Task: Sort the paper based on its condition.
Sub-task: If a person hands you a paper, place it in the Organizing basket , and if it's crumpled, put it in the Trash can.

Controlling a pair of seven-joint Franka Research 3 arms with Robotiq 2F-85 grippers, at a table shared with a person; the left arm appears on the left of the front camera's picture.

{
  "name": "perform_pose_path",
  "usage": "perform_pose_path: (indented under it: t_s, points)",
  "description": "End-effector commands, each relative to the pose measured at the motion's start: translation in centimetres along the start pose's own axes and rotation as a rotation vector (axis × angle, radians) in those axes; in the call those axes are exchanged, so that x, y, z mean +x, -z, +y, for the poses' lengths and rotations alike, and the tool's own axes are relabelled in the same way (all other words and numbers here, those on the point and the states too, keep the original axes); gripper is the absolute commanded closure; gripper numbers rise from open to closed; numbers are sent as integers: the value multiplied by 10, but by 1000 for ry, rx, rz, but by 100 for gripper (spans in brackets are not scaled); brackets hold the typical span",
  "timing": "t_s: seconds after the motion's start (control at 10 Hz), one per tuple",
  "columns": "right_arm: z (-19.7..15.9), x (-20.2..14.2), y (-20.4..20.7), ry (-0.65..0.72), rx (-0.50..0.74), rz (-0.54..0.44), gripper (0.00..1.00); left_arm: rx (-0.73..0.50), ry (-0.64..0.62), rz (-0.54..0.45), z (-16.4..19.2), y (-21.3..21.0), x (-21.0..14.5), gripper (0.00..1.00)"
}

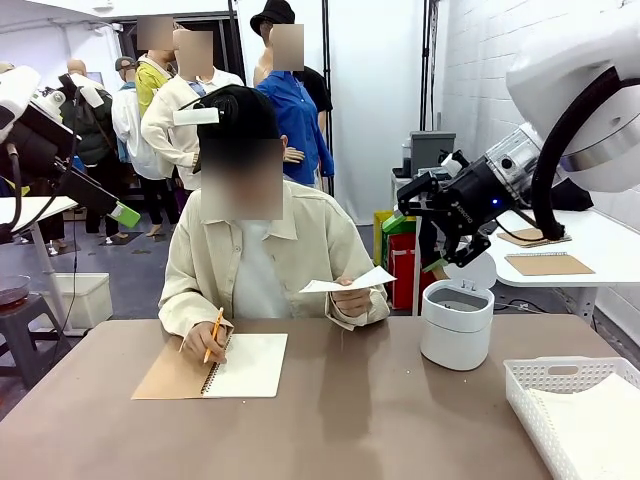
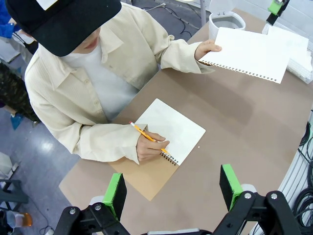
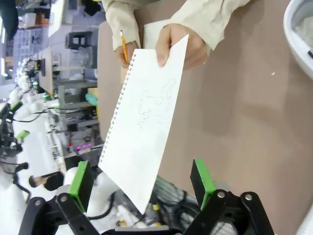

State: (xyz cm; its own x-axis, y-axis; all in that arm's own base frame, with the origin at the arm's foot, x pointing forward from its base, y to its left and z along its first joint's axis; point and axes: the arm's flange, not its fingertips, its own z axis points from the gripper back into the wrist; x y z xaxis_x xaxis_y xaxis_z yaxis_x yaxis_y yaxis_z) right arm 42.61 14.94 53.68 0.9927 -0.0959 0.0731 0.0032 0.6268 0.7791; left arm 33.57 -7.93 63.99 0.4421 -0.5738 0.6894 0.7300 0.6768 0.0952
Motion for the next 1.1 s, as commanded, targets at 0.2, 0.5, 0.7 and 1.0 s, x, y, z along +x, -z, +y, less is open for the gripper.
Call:
perform_pose_path:
  t_s: [0.2, 0.5, 0.7, 1.0]
  points:
    - [-6, 39, 36, 209, 153, 156, 0, -5, -4, -4, 0, 0, 0, 0]
    - [-15, 45, 68, 298, 200, 268, 0, -5, -4, -4, 0, 0, 0, 0]
    - [-18, 44, 83, 316, 191, 309, 0, -5, -4, -4, 0, 0, 0, 0]
    - [-24, 45, 95, 326, 190, 323, 0, -5, -4, -4, 0, 0, 0, 0]
